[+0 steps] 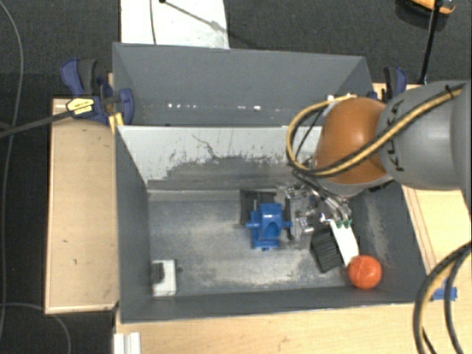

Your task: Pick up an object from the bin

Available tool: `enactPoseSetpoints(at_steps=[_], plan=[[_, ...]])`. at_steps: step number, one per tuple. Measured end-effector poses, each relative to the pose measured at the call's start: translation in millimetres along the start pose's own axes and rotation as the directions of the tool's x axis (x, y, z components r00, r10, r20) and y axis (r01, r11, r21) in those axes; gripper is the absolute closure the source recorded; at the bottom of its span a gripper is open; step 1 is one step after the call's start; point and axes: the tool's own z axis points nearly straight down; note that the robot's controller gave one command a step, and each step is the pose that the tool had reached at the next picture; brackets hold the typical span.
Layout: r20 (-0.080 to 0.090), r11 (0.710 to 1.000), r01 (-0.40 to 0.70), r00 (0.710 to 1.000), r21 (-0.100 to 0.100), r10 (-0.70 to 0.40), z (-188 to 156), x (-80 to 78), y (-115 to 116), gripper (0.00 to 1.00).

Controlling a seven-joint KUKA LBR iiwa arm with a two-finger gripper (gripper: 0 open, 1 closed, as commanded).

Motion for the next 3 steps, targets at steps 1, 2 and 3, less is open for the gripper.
enactPoseSetpoints(at_steps=[1, 2, 3], plan=[[0.001, 0.987, -0.16, 0.987, 0.002, 0.16, 4.9, -11.8, 7.2, 0.0], [0.006, 0.991, 0.132, 0.991, 0.001, -0.132, 13.8, -33.9, 42.4, 1.0], [0.006, 0.991, 0.133, 0.991, 0.002, -0.133, 13.8, -33.9, 42.4, 1.0]])
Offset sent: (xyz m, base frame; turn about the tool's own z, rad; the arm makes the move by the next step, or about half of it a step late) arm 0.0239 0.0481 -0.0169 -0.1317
